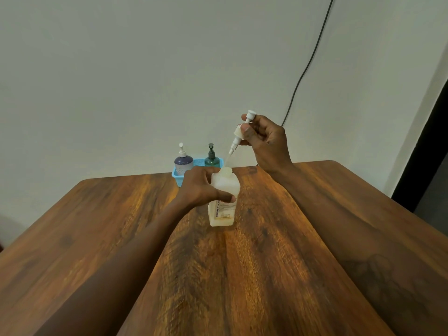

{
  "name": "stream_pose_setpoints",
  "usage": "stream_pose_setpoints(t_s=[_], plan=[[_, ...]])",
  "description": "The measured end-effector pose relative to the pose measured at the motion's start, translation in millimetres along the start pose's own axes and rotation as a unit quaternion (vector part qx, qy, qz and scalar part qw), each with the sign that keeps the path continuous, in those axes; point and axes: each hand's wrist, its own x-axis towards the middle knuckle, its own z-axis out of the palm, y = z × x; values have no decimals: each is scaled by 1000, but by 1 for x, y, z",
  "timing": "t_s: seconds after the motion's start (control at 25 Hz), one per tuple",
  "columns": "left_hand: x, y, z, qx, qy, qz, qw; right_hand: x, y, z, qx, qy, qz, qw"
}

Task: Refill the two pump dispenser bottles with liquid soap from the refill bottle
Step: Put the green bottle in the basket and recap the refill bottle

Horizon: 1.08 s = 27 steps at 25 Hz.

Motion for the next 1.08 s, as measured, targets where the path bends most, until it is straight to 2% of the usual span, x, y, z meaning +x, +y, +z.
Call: stream_pose_setpoints(t_s=[0.2,0.64,0.88,1.08], plan=[[2,-1,0,8,-2,1,1000,10,-6,-12,15,56,-19,998],[2,-4,4,24,-11,-6,1000,11,-1,-19,-6,84,-30,996],[-1,-4,4,27,-11,1,1000,9,-4,-23,-24,83,-39,996],[-1,4,6,2,-6,10,1000,2,0,-18,-35,25,-22,999]])
